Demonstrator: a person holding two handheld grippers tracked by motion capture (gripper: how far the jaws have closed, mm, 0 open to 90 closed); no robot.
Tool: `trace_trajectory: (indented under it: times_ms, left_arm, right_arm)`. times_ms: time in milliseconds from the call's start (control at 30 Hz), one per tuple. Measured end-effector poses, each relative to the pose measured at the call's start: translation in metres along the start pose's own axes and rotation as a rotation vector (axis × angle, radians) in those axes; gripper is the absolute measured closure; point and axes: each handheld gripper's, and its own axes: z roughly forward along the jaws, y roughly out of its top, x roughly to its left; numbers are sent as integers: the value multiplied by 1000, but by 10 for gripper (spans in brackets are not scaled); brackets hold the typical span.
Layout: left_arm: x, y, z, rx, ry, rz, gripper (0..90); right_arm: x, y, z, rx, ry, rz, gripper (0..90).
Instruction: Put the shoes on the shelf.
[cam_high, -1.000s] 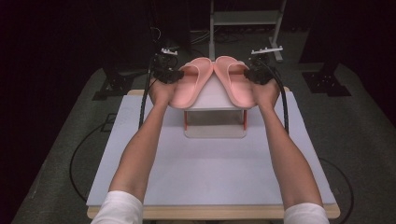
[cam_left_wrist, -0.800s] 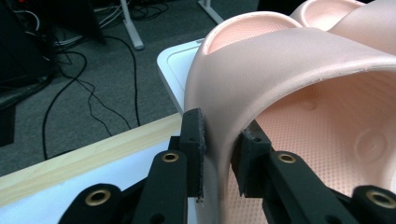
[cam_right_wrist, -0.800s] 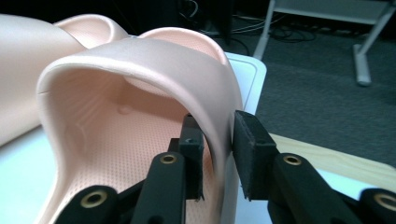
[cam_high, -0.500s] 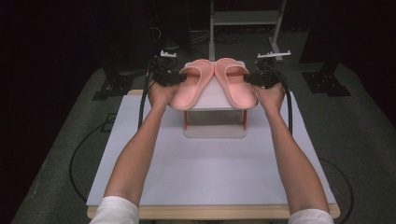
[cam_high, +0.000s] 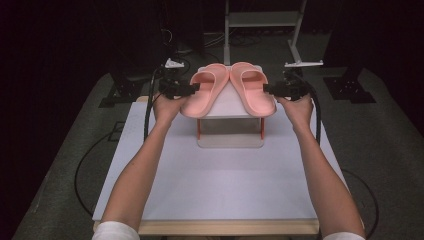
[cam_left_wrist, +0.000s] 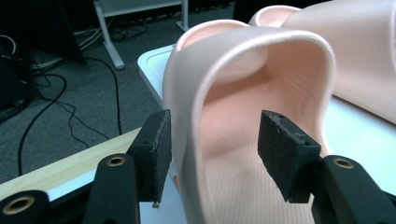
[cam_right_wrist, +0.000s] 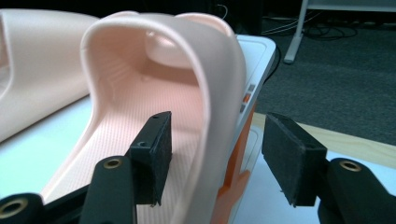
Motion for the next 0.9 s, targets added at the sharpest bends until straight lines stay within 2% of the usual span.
trace_trajectory:
  times_ms: [100, 167, 233, 333, 500, 567, 633, 700, 733, 767, 800, 900]
  left_arm:
    - [3, -7, -8, -31, 7, -3, 474]
    - [6, -10, -12, -26, -2, -15, 500]
    - [10, -13, -18, -50, -8, -24, 538]
    - [14, -16, -25, -44, 1, -28, 576]
    - [23, -22, -32, -28, 39, -28, 601]
    - [25, -25, -34, -28, 52, -38, 602]
    - [27, -29, -34, -15, 91, -27, 601]
    - [30, -34, -32, 4, 83, -39, 601]
    - [31, -36, -31, 18, 92, -37, 600]
    - [31, -39, -30, 9, 92, -37, 596]
    - [32, -41, -29, 11, 84, -49, 596]
    - [30, -45, -24, 27, 80, -45, 585]
  right_arm:
    - [-2, -5, -7, -16, 9, 0, 427]
    - [-3, -9, -12, -26, 14, -2, 434]
    - [-4, -11, -16, -32, 22, -9, 452]
    - [-4, -14, -24, -52, 17, -13, 479]
    - [-3, -16, -32, -52, -32, -38, 547]
    - [-3, -18, -34, -61, -36, -38, 568]
    - [-4, -20, -33, -50, -49, -42, 567]
    - [-4, -21, -34, -54, -73, -54, 564]
    - [-4, -23, -34, -48, -89, -63, 560]
    - [-5, -24, -34, -44, -97, -71, 560]
    - [-5, -25, -34, -41, -98, -67, 560]
    - [-7, -30, -32, -32, -101, -61, 559]
